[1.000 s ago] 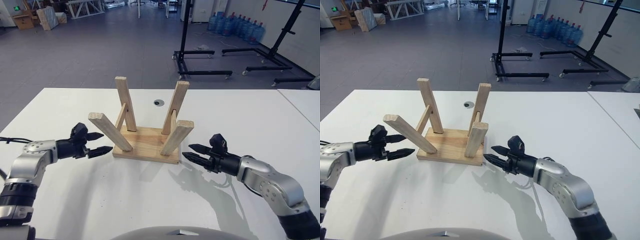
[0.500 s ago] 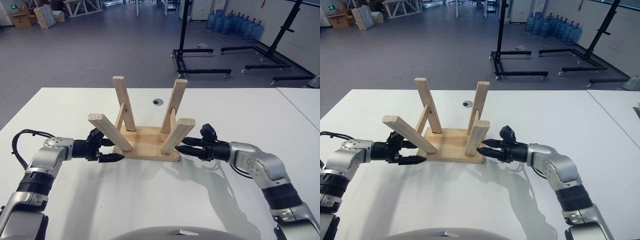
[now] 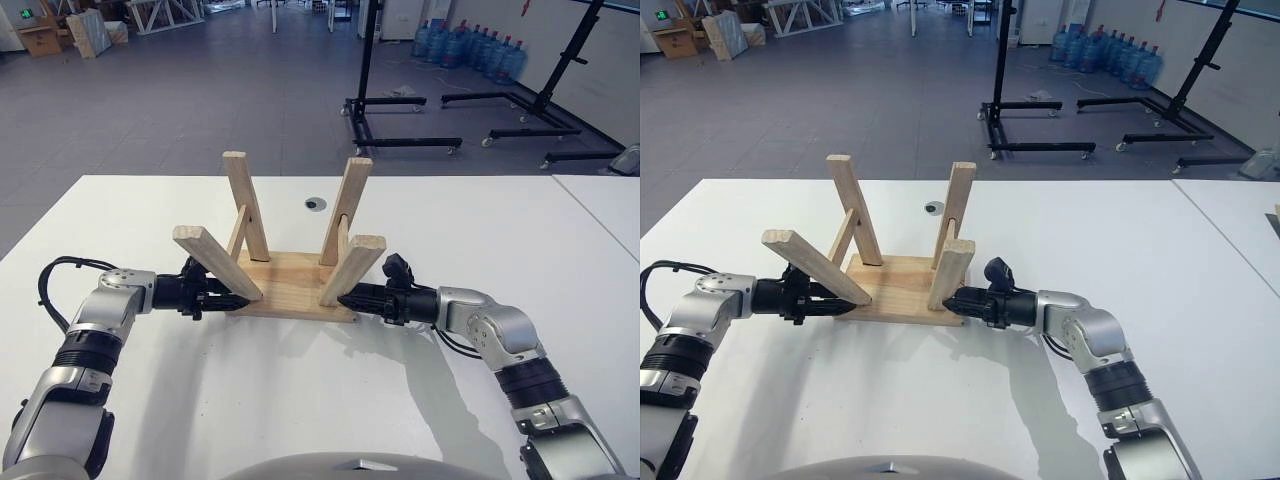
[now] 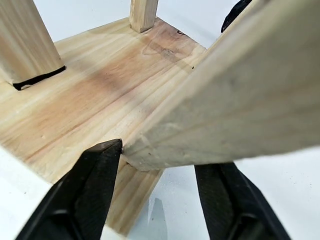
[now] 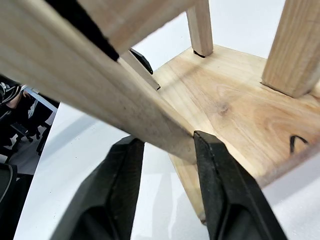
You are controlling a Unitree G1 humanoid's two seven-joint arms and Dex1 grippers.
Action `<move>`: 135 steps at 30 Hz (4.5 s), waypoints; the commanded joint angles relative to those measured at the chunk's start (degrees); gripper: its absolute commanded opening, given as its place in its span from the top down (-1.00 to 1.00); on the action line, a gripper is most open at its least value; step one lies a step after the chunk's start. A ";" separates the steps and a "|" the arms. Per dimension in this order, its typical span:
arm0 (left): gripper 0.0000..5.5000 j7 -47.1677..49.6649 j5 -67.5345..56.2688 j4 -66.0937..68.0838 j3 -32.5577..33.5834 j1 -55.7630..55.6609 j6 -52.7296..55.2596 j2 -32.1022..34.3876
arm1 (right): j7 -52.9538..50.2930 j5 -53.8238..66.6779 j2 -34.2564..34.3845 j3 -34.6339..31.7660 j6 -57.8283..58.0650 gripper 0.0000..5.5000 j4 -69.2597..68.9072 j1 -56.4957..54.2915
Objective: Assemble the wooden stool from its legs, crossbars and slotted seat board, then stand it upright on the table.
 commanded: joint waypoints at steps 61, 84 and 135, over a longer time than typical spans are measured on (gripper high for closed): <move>-0.14 59.02 8.82 -50.97 -9.31 19.23 13.96 -20.40 | -24.50 14.42 10.84 -9.83 6.82 1.00 -28.40 29.81; 0.48 32.23 -18.04 -40.79 11.70 16.43 14.33 -10.21 | -18.25 15.39 0.38 -22.43 6.13 1.00 -19.50 23.81; 0.48 34.11 -52.05 -32.67 25.36 -2.77 43.35 -6.71 | -22.27 59.18 -4.94 -27.77 29.46 0.01 -15.17 -0.19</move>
